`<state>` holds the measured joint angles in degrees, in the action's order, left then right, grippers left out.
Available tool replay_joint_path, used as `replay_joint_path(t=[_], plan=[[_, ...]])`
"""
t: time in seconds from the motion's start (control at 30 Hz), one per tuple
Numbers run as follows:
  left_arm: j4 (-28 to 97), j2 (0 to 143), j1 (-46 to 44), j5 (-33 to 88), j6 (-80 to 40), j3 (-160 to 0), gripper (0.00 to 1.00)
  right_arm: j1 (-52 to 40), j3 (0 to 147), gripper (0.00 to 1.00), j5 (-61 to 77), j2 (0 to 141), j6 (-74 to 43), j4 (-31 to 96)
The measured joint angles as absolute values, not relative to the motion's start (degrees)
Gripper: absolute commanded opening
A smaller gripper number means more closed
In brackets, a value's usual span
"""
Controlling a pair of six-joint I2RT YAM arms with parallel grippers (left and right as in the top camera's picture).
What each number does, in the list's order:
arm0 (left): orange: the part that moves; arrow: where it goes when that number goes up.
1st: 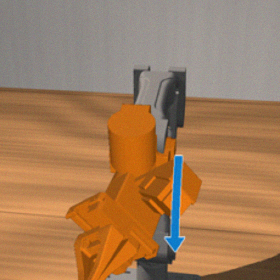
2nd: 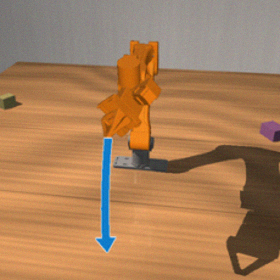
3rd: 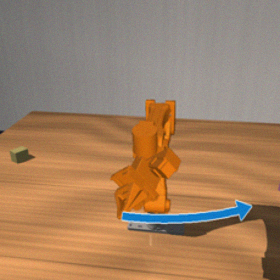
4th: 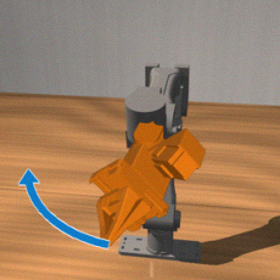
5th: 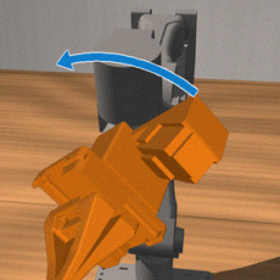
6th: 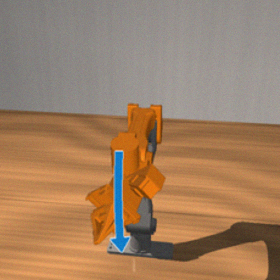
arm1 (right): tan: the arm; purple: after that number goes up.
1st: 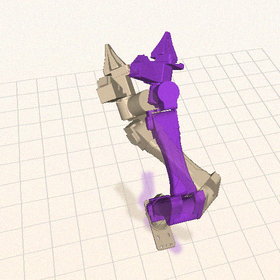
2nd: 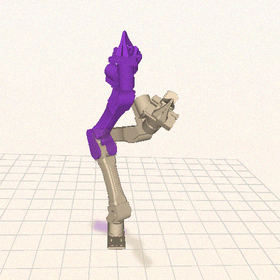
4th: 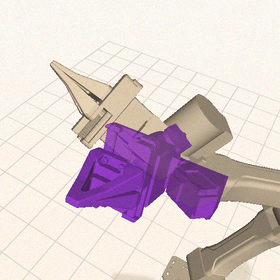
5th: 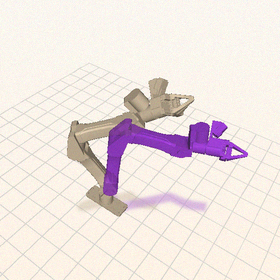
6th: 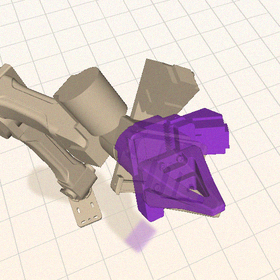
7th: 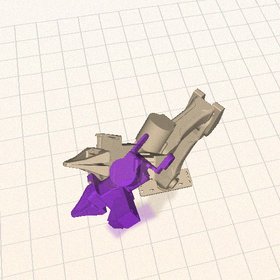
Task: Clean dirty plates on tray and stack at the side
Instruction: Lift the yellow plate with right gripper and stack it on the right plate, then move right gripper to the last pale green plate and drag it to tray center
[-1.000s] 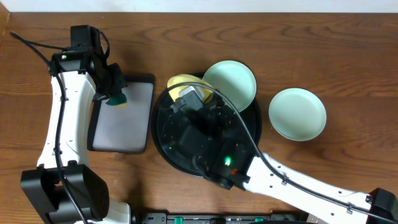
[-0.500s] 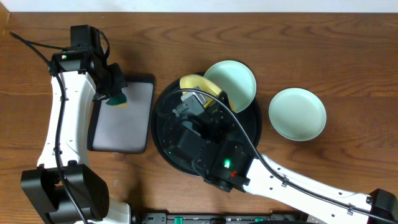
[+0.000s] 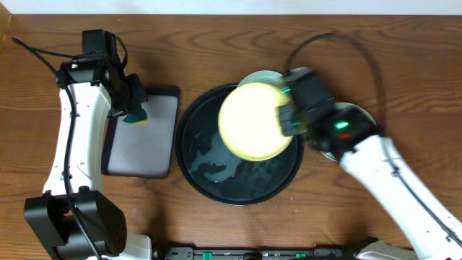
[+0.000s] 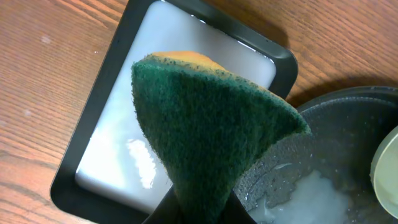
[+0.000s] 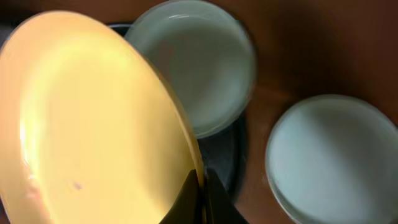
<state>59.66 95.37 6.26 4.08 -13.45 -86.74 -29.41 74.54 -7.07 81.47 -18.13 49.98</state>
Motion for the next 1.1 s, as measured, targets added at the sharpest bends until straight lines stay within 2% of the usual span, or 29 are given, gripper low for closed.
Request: replay_joint_path(t=[0.23,0.5,0.63,0.7,0.8,0.97,1.0,1.1], plan=[[59.7,95.37,6.26,4.08,-13.47,-86.74,0.08,-6.85,74.63,0.01,-0.12,79.37,-18.9,59.64],[59.7,95.37,6.26,4.08,-13.47,-86.74,0.08,7.86,72.12,0.01,-4.56,81.82,-18.96,62.19],[59.7,95.37,6.26,4.08,-13.47,-86.74,0.08,10.41,68.25,0.02,-5.72,84.62,-19.11,60.53],[59.7,95.37,6.26,4.1,-13.47,-86.74,0.08,11.03,67.0,0.08,-6.02,85.71,-19.18,59.29],[59.66,95.37,6.26,4.08,-13.47,-86.74,0.08,11.35,66.63,0.21,-5.45,87.7,-19.64,57.47],[59.66,95.37,6.26,4.08,-13.45,-86.74,0.08,11.38,66.57,0.34,-3.55,88.47,-19.03,54.98],[59.68,95.37,6.26,4.08,-13.47,-86.74,0.08,11.38,66.57,0.35,-2.02,88.47,-18.28,53.78],[59.66,95.37,6.26,4.1,-13.47,-86.74,0.08,10.74,66.57,0.32,4.67,88.47,-15.77,48.73]])
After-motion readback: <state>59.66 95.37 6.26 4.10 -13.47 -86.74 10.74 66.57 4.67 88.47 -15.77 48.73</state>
